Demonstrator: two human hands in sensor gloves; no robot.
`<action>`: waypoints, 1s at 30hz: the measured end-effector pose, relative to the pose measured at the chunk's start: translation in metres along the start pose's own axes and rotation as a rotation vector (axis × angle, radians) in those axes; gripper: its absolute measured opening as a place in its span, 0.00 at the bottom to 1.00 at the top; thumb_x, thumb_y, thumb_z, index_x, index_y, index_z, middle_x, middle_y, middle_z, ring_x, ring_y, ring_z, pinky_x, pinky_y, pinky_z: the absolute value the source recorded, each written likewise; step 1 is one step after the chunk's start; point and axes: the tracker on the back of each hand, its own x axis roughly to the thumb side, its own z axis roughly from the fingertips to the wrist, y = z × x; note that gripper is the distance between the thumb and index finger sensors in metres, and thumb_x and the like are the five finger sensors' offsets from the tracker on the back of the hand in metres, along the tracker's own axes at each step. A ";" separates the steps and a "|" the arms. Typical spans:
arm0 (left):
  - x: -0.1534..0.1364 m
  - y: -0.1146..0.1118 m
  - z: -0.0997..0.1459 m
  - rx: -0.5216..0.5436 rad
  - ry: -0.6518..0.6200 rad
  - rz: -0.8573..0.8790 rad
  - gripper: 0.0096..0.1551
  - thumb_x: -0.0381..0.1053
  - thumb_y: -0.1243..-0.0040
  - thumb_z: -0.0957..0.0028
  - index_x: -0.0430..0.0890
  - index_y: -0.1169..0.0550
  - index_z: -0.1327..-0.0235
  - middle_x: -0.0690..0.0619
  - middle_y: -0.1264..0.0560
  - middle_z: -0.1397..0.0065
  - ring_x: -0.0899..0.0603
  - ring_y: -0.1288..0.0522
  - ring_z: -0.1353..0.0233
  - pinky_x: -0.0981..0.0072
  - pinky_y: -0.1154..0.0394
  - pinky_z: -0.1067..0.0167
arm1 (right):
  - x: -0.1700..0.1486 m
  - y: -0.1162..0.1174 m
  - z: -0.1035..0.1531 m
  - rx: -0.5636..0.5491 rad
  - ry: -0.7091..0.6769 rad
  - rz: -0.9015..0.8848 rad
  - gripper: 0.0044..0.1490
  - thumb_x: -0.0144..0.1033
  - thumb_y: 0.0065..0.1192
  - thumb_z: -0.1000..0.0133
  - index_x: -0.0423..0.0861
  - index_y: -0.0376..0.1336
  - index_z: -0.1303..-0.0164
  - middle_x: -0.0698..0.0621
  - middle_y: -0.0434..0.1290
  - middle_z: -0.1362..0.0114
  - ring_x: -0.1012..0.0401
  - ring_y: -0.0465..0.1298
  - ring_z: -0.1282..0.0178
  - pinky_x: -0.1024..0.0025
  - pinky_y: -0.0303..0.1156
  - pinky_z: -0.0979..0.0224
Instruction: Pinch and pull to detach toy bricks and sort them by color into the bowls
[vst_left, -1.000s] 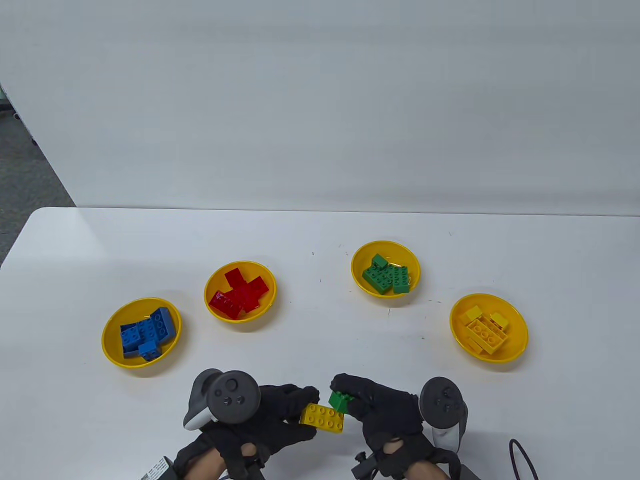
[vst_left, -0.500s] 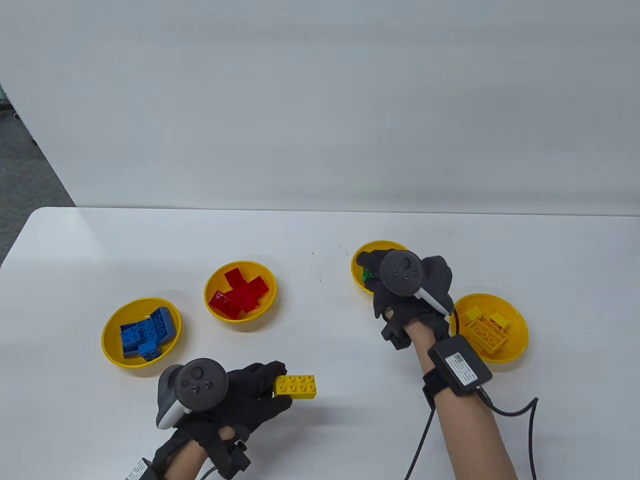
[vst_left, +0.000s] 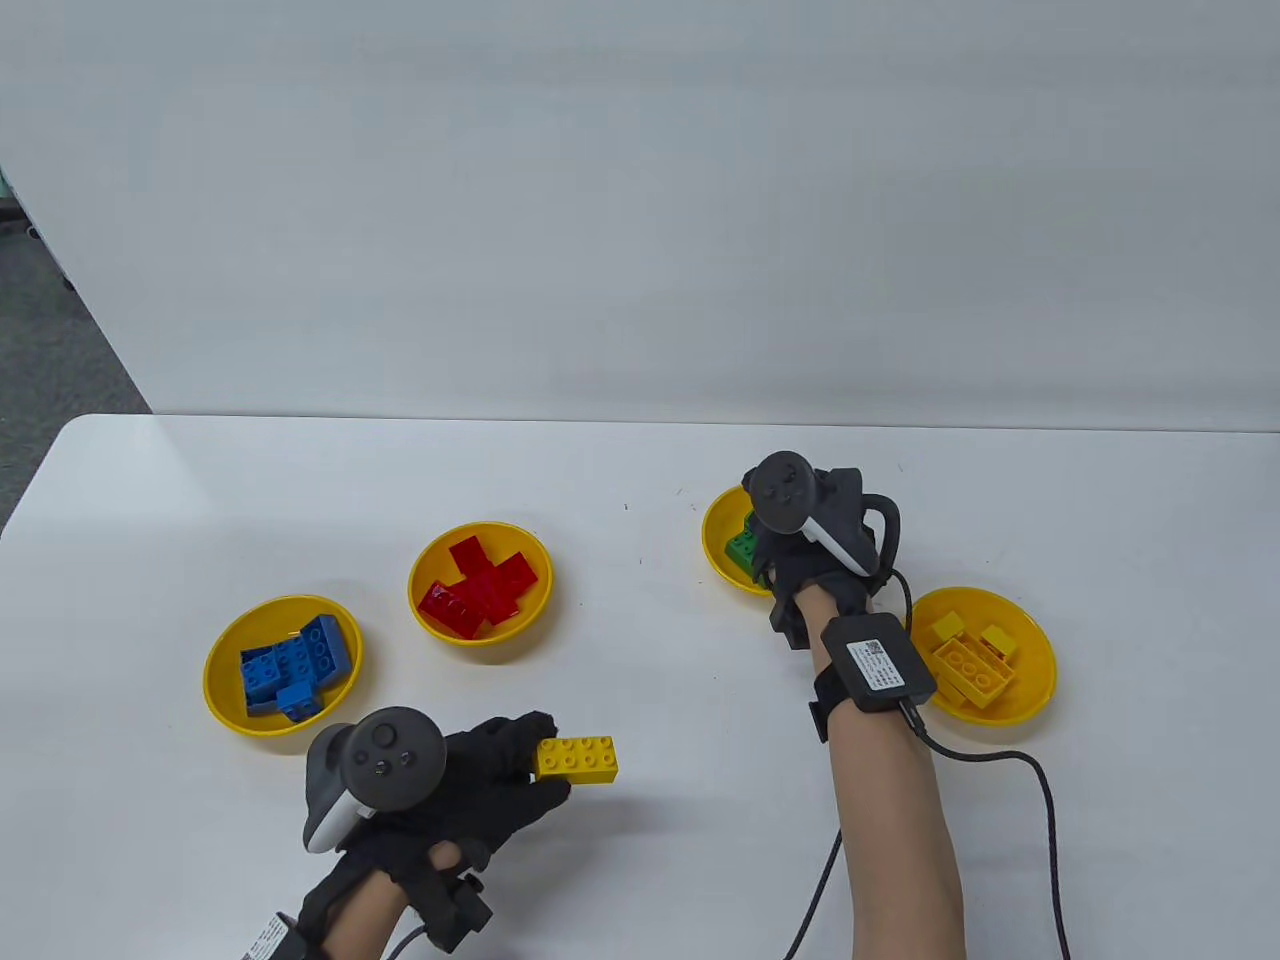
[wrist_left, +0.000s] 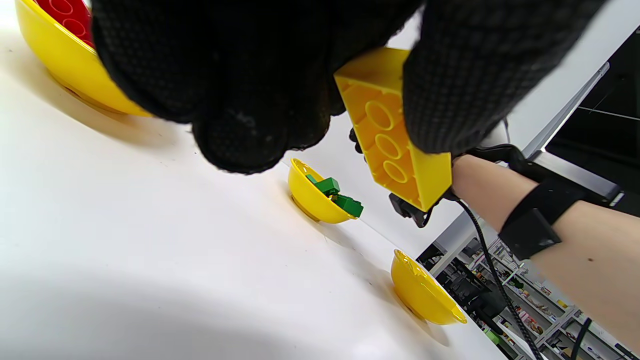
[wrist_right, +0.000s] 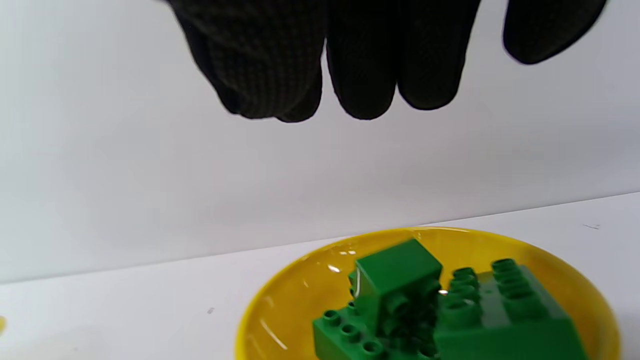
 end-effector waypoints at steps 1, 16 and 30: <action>0.000 0.000 0.000 0.003 0.000 0.003 0.40 0.60 0.22 0.53 0.42 0.21 0.32 0.37 0.17 0.38 0.34 0.13 0.45 0.38 0.20 0.47 | 0.001 -0.011 0.006 -0.030 -0.009 -0.006 0.33 0.32 0.69 0.56 0.45 0.71 0.37 0.38 0.73 0.26 0.35 0.71 0.29 0.23 0.62 0.37; -0.005 -0.002 0.000 0.040 -0.010 0.154 0.40 0.61 0.23 0.53 0.43 0.22 0.31 0.37 0.17 0.37 0.34 0.14 0.44 0.39 0.20 0.46 | 0.073 -0.078 0.153 -0.137 -0.534 -0.430 0.35 0.38 0.70 0.56 0.44 0.71 0.35 0.36 0.74 0.28 0.36 0.77 0.35 0.30 0.69 0.38; -0.005 -0.010 -0.002 -0.019 -0.038 0.286 0.41 0.62 0.24 0.52 0.43 0.23 0.31 0.37 0.18 0.36 0.34 0.14 0.44 0.38 0.20 0.45 | 0.086 0.016 0.192 0.203 -0.533 -0.711 0.38 0.38 0.71 0.56 0.44 0.68 0.32 0.34 0.74 0.30 0.38 0.79 0.41 0.33 0.73 0.42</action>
